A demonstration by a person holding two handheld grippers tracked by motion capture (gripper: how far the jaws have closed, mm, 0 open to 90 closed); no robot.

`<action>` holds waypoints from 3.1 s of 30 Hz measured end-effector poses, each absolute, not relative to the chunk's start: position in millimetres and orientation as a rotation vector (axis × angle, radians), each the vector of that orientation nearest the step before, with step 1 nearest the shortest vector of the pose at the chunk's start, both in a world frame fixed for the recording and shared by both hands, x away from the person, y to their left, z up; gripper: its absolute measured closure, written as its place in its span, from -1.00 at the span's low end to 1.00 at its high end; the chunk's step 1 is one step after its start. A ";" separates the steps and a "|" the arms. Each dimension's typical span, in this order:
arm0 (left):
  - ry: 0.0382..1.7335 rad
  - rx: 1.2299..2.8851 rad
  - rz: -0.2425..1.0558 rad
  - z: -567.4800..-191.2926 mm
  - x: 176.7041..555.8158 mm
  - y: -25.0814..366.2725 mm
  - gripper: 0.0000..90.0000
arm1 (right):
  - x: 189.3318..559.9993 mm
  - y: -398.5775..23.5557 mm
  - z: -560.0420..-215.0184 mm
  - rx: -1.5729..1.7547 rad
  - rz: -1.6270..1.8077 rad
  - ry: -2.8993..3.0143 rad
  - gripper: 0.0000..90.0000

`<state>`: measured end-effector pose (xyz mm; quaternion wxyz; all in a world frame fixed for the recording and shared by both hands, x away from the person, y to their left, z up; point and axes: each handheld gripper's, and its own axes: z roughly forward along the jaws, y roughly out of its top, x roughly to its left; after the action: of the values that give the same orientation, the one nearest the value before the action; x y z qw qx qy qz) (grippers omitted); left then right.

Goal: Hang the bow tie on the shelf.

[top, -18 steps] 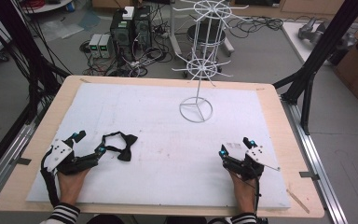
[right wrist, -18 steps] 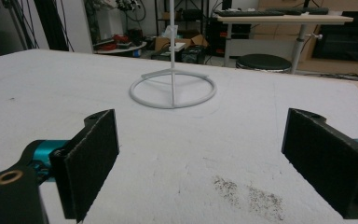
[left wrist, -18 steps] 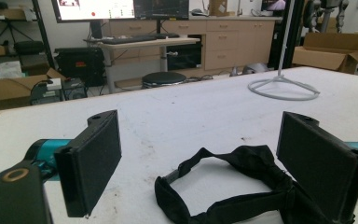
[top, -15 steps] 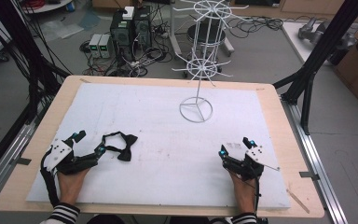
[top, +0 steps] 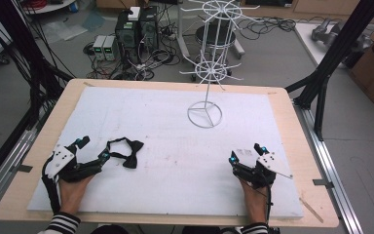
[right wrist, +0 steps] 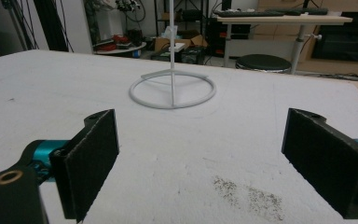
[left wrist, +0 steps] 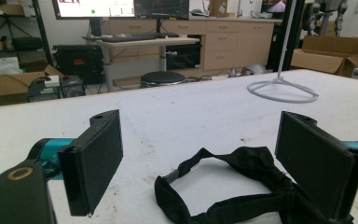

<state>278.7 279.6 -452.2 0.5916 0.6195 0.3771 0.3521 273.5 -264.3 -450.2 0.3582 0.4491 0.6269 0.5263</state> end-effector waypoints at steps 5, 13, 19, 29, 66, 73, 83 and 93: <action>0.909 1.462 0.804 -450.8 280.6 279.1 -0.67 | 273.3 -264.5 -450.2 1.166 1.358 1.612 -0.78; 0.915 1.527 0.752 -440.7 280.4 277.2 -0.67 | 273.2 -264.4 -450.1 1.178 1.364 1.610 -0.78; 0.902 1.622 0.725 -418.9 287.3 268.4 -0.67 | 273.9 -265.6 -450.2 1.179 1.372 1.606 -0.78; 0.908 1.798 0.671 -392.9 297.6 244.9 -0.67 | 274.2 -267.0 -450.2 1.191 1.380 1.601 -0.78; 1.185 2.255 0.487 -407.7 334.2 173.2 -0.29 | 274.4 -268.7 -450.4 1.200 1.396 1.598 -0.78; 1.203 2.272 0.467 -408.4 335.1 166.8 -0.11 | 274.3 -268.8 -450.3 1.200 1.395 1.600 -0.78; 1.227 2.323 0.486 -406.1 338.3 157.4 0.11 | 274.3 -268.9 -450.4 1.201 1.398 1.598 -0.78; 1.271 2.331 0.471 -409.4 340.7 153.1 0.34 | 274.5 -269.1 -450.4 1.200 1.397 1.597 -0.78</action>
<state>340.7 153.1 -409.4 0.2209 0.8431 0.4597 0.1704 274.5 -269.1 -450.4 0.3446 0.4619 0.6151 0.5380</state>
